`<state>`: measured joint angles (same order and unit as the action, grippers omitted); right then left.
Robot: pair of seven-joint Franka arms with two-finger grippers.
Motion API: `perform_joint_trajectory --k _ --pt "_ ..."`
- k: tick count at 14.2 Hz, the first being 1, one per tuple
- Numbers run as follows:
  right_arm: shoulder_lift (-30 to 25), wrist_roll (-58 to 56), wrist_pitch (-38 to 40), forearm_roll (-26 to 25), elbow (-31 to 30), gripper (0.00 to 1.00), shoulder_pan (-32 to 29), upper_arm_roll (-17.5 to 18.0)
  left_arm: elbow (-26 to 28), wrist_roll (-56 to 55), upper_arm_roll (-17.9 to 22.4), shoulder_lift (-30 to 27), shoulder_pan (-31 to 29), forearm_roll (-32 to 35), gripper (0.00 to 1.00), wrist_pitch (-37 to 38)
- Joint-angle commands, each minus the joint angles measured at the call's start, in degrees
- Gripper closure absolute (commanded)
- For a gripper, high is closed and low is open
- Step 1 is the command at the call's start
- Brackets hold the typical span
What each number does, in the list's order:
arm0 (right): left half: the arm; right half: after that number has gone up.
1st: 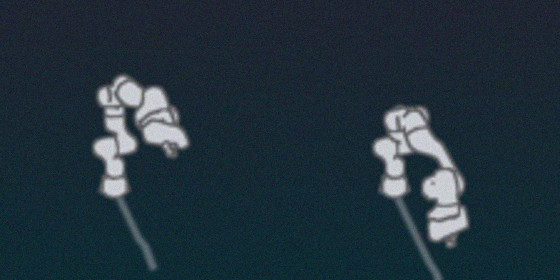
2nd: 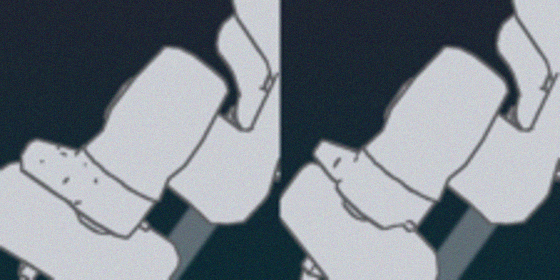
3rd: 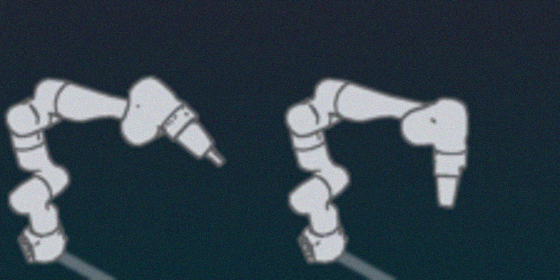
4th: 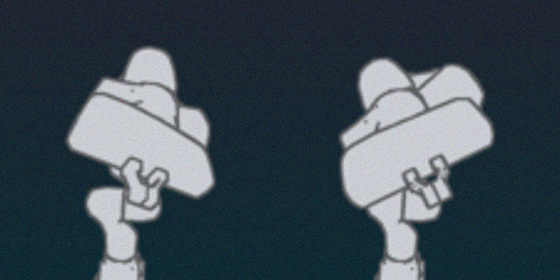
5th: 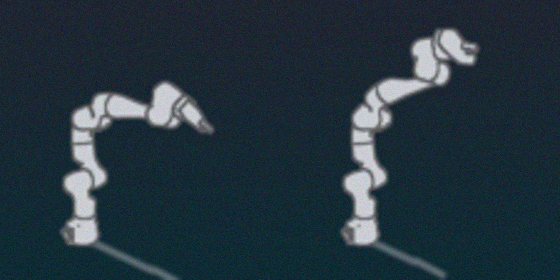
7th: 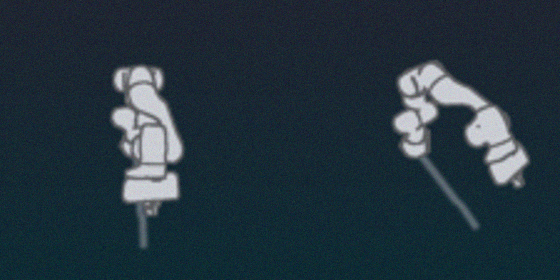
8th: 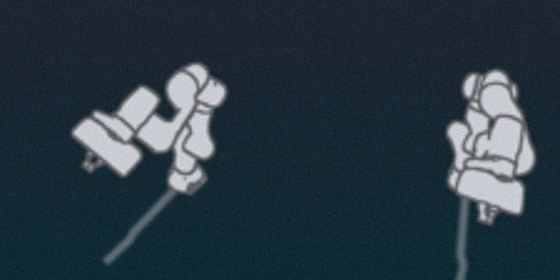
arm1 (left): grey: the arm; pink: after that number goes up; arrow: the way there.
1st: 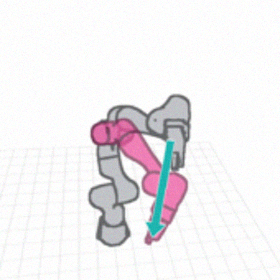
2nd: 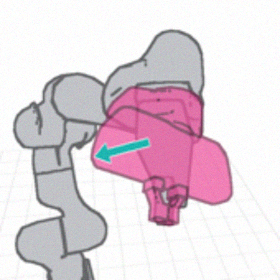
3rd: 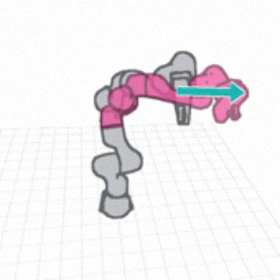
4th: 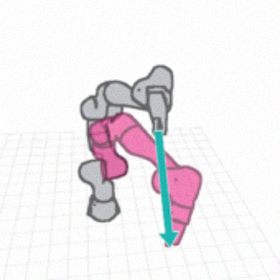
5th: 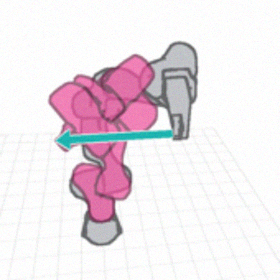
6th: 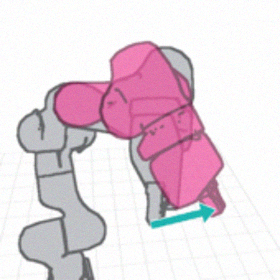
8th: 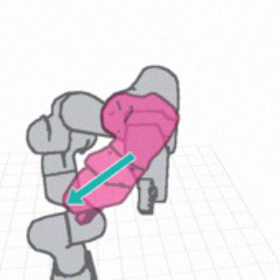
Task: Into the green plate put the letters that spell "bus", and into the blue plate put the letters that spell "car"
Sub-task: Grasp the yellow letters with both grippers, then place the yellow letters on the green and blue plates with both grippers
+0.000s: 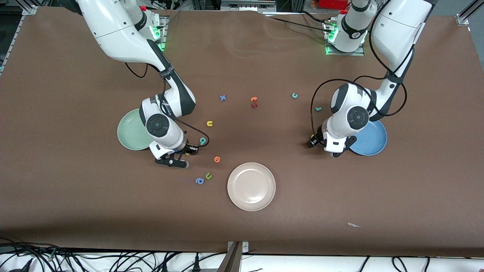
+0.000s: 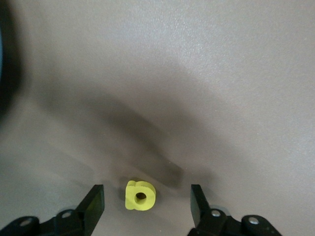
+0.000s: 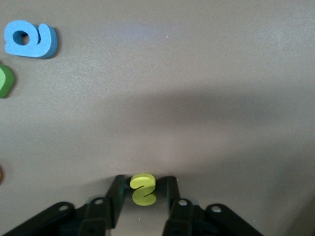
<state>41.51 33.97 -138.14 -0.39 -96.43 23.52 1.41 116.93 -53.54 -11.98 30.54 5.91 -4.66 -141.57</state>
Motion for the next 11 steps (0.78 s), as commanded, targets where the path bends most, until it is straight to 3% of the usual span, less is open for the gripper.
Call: perform_joint_trajectory --k 1,4,7,9,11 --pt "0.9 0.5 -0.8 -0.7 0.9 0.85 0.7 -0.4 2.4 1.1 -0.7 -1.4 -0.6 0.7 0.23 -1.4" --pt "-0.1 -0.7 0.1 -1.1 0.9 0.86 0.7 -0.6 3.1 1.1 -0.7 -1.4 -0.5 0.7 0.27 -2.0" --pt "-4.6 -5.2 8.2 -1.1 0.9 0.85 0.5 -2.3 3.4 1.1 -0.7 -0.8 -0.5 0.8 0.34 -3.1" --pt "-7.1 -11.0 15.3 -1.1 0.5 0.85 0.2 -4.7 3.4 1.1 -0.7 -0.7 -0.4 0.9 0.44 -3.1" --pt "-11.0 -15.9 15.5 -1.1 -4.3 0.85 0.2 -7.5 3.3 1.1 -0.7 -0.7 -0.4 0.9 0.56 -3.1"
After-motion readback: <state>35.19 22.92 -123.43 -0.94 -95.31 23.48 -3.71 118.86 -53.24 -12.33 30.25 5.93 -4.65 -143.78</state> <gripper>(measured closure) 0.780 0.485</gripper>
